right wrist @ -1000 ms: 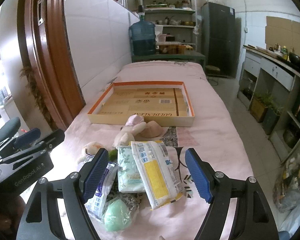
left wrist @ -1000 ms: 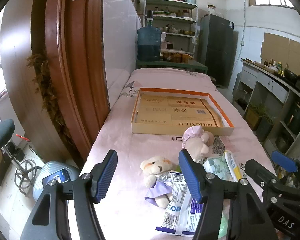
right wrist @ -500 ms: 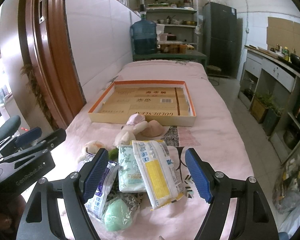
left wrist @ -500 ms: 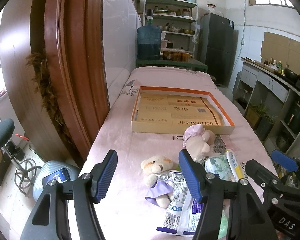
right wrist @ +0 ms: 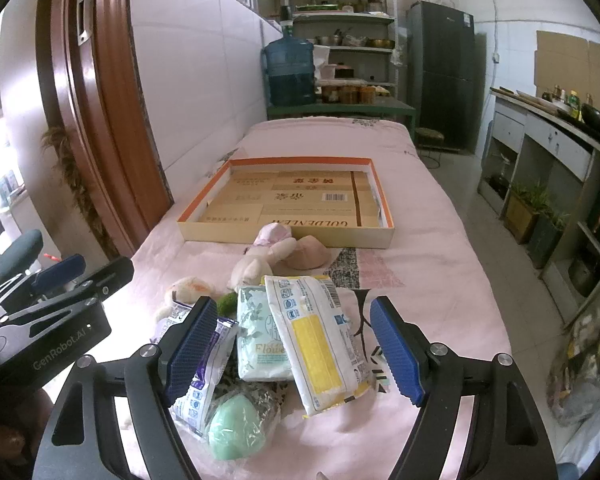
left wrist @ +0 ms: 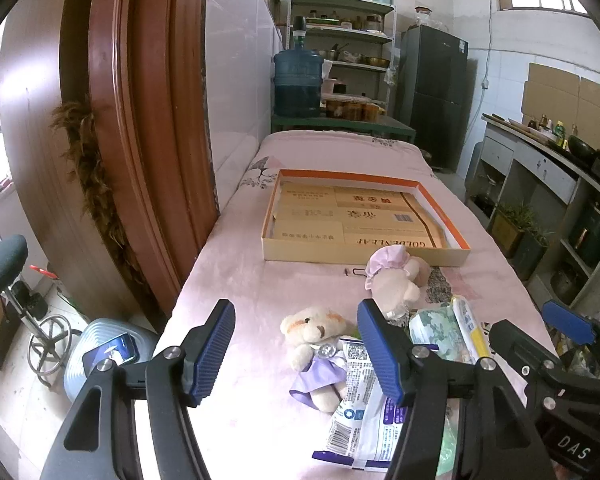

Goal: Organize soft objects

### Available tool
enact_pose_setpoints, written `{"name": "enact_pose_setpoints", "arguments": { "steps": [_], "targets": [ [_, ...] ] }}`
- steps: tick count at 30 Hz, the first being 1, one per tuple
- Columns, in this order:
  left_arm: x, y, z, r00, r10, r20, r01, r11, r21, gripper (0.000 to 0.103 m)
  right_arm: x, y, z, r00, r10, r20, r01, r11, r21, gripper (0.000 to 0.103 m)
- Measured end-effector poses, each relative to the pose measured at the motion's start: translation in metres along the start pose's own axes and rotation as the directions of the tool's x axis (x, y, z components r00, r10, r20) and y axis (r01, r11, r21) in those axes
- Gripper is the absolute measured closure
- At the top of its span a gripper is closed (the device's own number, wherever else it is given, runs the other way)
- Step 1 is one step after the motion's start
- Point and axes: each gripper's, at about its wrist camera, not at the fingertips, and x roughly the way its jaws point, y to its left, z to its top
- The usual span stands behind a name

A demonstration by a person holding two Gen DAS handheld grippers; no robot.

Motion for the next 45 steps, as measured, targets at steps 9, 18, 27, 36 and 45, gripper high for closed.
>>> {"name": "enact_pose_setpoints", "arguments": {
  "steps": [9, 18, 27, 36, 45],
  "targets": [
    [0.002, 0.002, -0.001, 1.0, -0.012, -0.01, 0.012, 1.0, -0.013, 0.039, 0.001, -0.002, -0.003, 1.0, 0.0, -0.007, 0.0, 1.0, -0.001, 0.023],
    [0.006, 0.011, -0.014, 0.99, -0.134, -0.034, 0.133, 0.991, -0.019, 0.039, 0.013, -0.012, -0.015, 0.998, 0.008, -0.067, -0.008, 1.0, -0.005, 0.023],
    [0.021, 0.0, -0.047, 0.94, -0.318, -0.127, 0.318, 0.948, -0.02, 0.039, 0.036, -0.027, -0.027, 0.99, 0.045, -0.136, -0.04, 0.998, 0.038, 0.023],
    [0.044, -0.015, -0.055, 0.911, -0.367, -0.191, 0.369, 0.929, -0.025, 0.039, 0.048, -0.033, -0.031, 0.984, 0.07, -0.163, -0.063, 0.997, 0.048, 0.023],
    [0.053, -0.012, -0.063, 0.904, -0.379, -0.197, 0.377, 0.925, -0.052, 0.063, 0.062, -0.038, -0.032, 0.973, 0.141, -0.182, -0.13, 0.989, 0.075, 0.051]
  ]
}}
